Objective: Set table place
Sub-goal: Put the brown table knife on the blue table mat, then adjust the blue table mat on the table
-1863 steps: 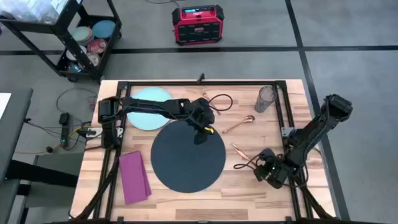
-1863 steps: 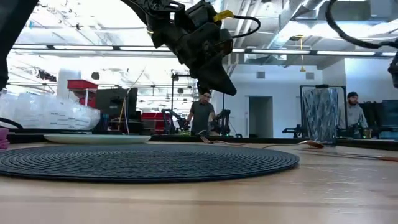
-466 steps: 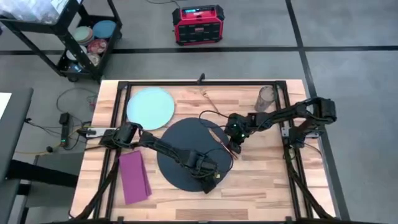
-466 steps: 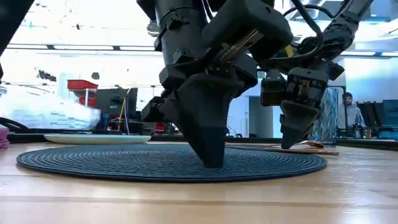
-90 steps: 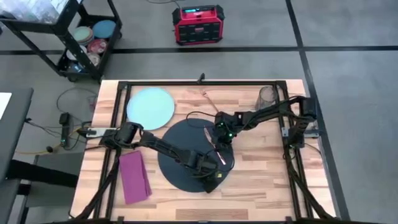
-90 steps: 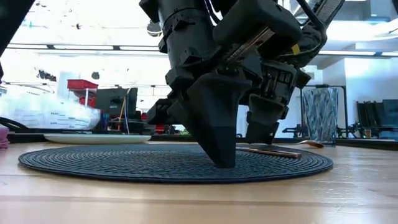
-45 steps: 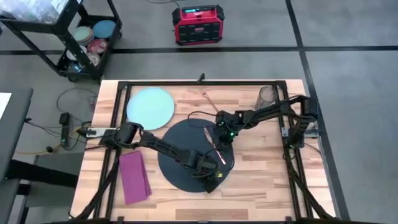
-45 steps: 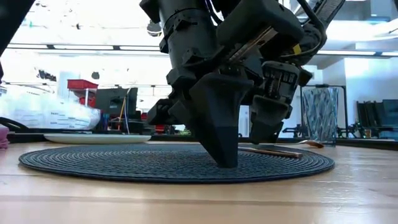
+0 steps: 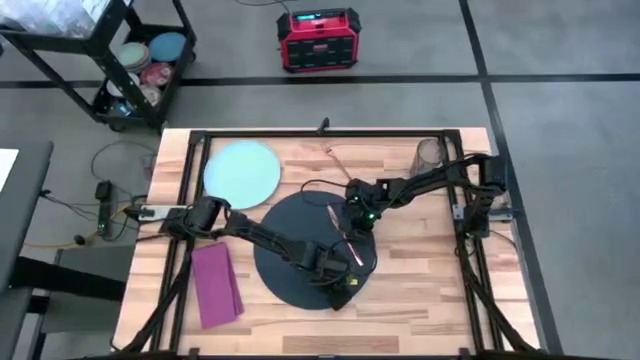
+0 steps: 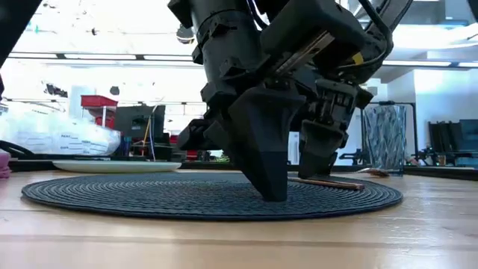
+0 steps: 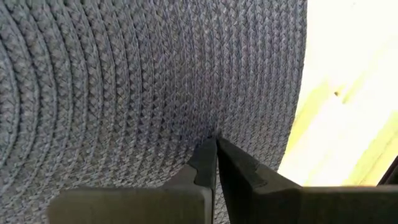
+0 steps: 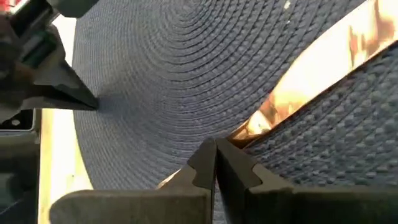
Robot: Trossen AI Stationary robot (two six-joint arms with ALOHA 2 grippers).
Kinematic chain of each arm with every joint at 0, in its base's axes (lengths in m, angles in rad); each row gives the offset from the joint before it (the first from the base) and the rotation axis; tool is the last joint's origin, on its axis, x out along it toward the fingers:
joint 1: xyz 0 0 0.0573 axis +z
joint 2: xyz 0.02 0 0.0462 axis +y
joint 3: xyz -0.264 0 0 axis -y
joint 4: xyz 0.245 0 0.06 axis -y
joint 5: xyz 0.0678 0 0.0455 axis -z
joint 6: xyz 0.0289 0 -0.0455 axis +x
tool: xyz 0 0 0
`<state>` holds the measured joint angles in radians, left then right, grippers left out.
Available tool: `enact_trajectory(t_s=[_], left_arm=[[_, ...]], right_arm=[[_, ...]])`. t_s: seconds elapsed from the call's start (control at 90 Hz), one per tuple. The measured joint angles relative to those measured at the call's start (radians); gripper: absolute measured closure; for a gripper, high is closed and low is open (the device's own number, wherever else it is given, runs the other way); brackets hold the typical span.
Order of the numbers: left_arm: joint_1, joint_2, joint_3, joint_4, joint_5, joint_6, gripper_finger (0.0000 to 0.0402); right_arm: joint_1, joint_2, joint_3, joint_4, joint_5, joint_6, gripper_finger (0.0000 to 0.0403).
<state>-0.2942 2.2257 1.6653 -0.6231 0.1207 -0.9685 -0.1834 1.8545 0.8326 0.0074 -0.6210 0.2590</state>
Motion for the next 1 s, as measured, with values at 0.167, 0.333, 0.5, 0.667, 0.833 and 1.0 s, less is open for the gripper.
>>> enact_trajectory(t_s=[0.167,0.333,0.5,0.667,0.833,1.0], left_arm=[[0.003,0.000,0.000,0.013,0.001,0.019,0.0401],[0.014,0.000,0.000,0.017,0.000,0.026,0.0401],[0.014,0.000,0.000,0.018,-0.006,0.037,0.0401],[0.014,0.000,0.000,0.017,-0.005,0.051,0.0401],[0.019,-0.013,0.032,-0.002,-0.022,0.125,0.0401],[0.037,-0.141,0.081,-0.147,-0.147,0.219,0.0402]], right_arm=[[0.000,0.003,0.023,-0.008,-0.006,0.003,0.0403],[-0.001,-0.006,0.045,-0.023,-0.006,0.003,0.0403],[-0.001,-0.008,0.045,-0.026,-0.022,0.006,0.0403],[-0.019,-0.082,0.044,-0.036,-0.023,0.005,0.0403],[-0.070,-0.213,0.045,-0.086,-0.003,-0.005,0.0403],[-0.118,-0.346,0.046,-0.254,0.033,-0.052,0.0403]])
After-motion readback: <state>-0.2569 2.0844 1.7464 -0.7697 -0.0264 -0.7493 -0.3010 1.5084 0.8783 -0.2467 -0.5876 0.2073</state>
